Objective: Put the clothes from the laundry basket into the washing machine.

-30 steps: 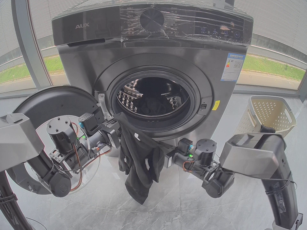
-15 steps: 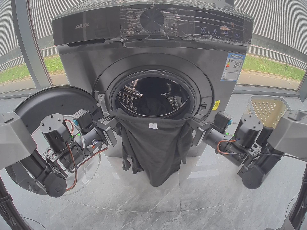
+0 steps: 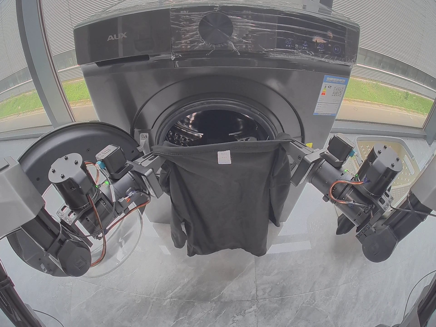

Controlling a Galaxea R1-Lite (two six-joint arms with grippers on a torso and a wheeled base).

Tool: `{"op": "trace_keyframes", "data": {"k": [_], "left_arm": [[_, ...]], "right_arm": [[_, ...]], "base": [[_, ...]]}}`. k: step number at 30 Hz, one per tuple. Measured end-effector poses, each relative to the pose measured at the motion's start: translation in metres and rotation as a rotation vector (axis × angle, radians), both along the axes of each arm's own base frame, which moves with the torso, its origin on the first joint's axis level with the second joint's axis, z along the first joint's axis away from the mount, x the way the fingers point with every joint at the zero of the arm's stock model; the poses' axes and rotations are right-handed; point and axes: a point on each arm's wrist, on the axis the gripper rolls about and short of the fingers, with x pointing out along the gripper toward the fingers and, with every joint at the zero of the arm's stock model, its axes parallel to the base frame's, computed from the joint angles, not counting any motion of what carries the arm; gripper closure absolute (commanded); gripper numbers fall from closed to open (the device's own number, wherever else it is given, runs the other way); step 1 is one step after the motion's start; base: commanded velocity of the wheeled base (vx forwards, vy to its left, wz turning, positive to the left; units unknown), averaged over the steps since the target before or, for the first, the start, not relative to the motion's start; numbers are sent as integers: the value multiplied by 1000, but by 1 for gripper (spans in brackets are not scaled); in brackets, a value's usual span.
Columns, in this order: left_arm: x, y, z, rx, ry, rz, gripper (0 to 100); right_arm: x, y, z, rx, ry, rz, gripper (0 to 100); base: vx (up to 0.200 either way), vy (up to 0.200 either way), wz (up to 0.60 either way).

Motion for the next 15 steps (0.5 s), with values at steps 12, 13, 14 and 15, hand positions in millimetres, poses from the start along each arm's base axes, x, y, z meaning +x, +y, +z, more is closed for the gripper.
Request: {"op": "trace_keyframes", "data": {"k": [12, 13, 14, 15], "left_arm": [[-3, 1, 9, -12, -27, -2, 100], [-3, 1, 9, -12, -27, -2, 100], [-3, 1, 9, -12, -28, -2, 100], [-3, 1, 9, -12, -28, -2, 100]], "right_arm": [[0, 3, 8, 18, -25, -30, 100], [0, 3, 8, 20, -26, -31, 100], [-1, 3, 8, 20, -27, -31, 100], [-1, 3, 9, 21, -28, -30, 100]], "base": [[0, 0, 0], [0, 0, 0], [0, 0, 0], [0, 0, 0]]}}
